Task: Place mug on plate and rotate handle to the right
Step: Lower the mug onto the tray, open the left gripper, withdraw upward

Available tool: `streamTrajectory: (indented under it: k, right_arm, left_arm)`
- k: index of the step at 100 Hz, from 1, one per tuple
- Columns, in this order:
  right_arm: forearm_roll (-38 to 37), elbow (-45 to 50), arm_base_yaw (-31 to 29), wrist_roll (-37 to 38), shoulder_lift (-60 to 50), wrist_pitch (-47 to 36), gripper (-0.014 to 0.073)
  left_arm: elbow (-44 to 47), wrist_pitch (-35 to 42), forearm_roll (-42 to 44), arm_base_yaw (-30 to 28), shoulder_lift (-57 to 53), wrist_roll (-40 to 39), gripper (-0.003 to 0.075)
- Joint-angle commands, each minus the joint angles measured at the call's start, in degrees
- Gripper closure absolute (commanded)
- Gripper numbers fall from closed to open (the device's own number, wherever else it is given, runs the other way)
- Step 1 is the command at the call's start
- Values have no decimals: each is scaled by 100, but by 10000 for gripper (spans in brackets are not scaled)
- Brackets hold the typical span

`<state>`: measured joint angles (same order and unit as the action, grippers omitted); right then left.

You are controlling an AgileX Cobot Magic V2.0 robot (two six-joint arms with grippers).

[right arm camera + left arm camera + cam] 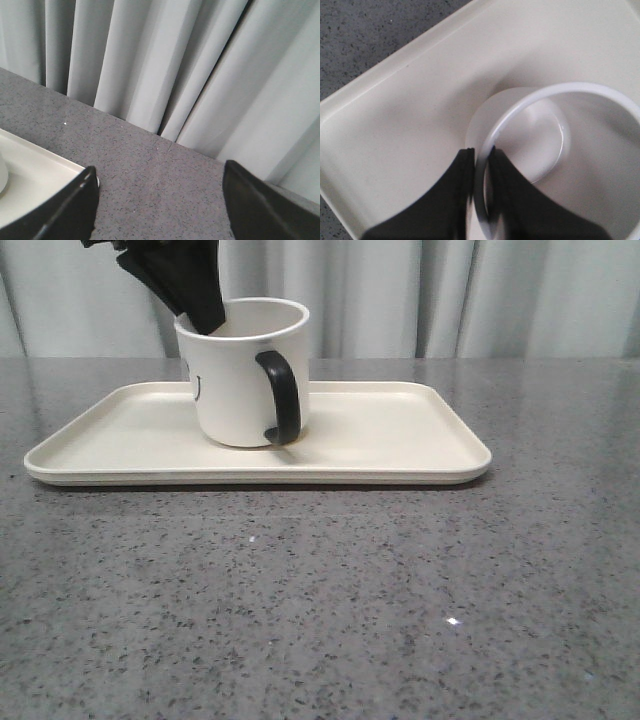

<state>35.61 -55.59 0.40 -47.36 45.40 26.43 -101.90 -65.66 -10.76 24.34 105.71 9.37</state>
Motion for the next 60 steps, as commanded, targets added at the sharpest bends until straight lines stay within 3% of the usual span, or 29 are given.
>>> streamTrajectory:
  k: [1, 22, 60]
  right_arm:
    - [81, -177, -5, -29, 20, -332, 69]
    - [81, -177, -5, -29, 20, -332, 69]
    - [81, -177, -5, -29, 20, -332, 69]
  left_arm:
    - [-190, 128, -134, 57, -284, -44, 591]
    - [-190, 128, -134, 57, -284, -44, 484]
    - [-283, 115, -134, 57, -295, -44, 473]
